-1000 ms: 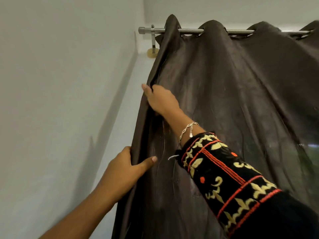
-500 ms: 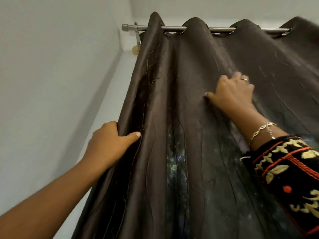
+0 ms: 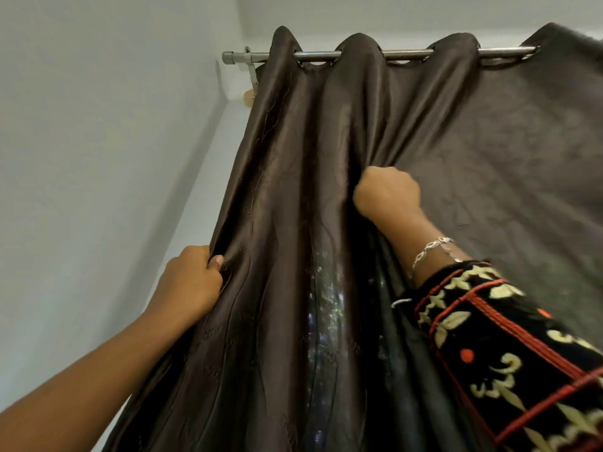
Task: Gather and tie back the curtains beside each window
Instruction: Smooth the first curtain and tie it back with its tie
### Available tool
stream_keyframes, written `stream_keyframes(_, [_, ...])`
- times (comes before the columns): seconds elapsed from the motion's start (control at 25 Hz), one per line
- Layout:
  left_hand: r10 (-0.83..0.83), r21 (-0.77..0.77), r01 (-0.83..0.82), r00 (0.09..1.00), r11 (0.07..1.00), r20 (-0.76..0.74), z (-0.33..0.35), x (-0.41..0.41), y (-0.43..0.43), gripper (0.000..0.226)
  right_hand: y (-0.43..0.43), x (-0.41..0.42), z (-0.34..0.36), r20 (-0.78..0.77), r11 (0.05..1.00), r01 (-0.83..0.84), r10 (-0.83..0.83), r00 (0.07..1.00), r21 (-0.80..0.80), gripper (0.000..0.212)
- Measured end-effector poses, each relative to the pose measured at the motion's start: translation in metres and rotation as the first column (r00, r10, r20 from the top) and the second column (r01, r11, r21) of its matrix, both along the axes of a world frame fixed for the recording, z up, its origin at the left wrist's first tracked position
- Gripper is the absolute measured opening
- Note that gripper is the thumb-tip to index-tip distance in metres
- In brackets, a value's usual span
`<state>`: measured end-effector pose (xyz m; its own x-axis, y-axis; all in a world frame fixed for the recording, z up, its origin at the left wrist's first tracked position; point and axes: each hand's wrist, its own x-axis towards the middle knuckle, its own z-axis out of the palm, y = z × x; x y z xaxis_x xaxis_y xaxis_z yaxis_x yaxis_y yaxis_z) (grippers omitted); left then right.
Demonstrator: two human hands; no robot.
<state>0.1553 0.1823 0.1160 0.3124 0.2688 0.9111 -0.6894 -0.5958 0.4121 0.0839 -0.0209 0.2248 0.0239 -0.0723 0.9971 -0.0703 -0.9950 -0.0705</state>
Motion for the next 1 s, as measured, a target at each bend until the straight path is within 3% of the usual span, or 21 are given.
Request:
stream_keyframes(0.28, [-0.017,0.033,0.016,1.000,0.999,0.009,0.002,0.002,0.003,0.024,0.087,0.021,0.018,-0.039,0.970,-0.180,0.176,0.984,-0.161,0.034])
stream_keyframes(0.44, [0.007,0.030,-0.008,1.000,1.000,0.027,-0.001,0.005,-0.002,0.028,0.075,0.028,0.019,-0.093,0.961,-0.214,0.200,0.975,-0.177,0.035])
stream_keyframes(0.52, [0.023,0.017,-0.023,0.999,1.000,0.025,-0.003,0.006,-0.008,0.028,0.049,0.031,0.015,-0.129,0.966,-0.230,0.215,0.968,-0.122,0.034])
stream_keyframes(0.6, [0.026,0.017,-0.026,0.999,1.000,0.022,-0.006,0.007,-0.016,0.027,0.016,0.029,0.012,-0.129,0.925,-0.381,0.378,0.917,0.005,0.036])
stream_keyframes(0.68, [0.025,0.007,-0.025,0.999,1.000,0.020,-0.007,0.009,-0.025,0.027,-0.020,0.022,0.009,0.016,0.862,-0.497,0.498,0.867,0.099,0.046])
stream_keyframes(0.8, [0.035,-0.015,-0.034,0.999,0.999,0.022,-0.009,0.014,-0.037,0.027,-0.077,0.006,-0.003,0.228,0.972,-0.226,0.206,0.952,0.063,0.035])
stream_keyframes(0.92, [0.080,-0.002,-0.080,0.997,0.997,-0.002,-0.010,0.019,-0.046,0.028,-0.128,-0.012,-0.013,0.242,0.994,0.002,-0.028,0.970,0.110,0.036])
stream_keyframes(1.0, [0.117,0.013,-0.117,0.993,0.993,-0.012,-0.011,0.020,-0.048,0.028,-0.151,-0.023,-0.017,0.205,0.966,0.152,-0.196,0.959,0.209,0.051])
